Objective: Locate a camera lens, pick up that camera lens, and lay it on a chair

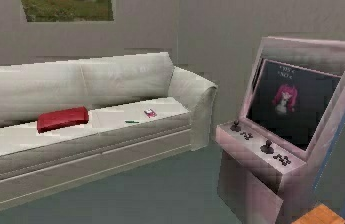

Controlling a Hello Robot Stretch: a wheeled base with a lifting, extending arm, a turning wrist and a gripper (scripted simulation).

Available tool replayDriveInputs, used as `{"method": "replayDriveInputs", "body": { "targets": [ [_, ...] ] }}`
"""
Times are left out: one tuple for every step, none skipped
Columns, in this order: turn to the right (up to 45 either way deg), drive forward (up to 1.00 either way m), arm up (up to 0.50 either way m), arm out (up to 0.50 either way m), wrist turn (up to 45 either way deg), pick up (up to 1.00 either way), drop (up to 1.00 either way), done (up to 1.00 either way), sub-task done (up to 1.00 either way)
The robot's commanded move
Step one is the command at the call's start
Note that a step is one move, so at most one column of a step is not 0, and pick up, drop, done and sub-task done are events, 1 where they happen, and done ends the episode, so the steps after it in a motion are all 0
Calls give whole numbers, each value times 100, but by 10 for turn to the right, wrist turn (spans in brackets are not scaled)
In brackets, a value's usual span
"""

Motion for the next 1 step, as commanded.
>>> {"method": "replayDriveInputs", "body": {
  "targets": [
    [0, 0, 10, 0, 0, 0, 0, 0, 0]
  ]
}}
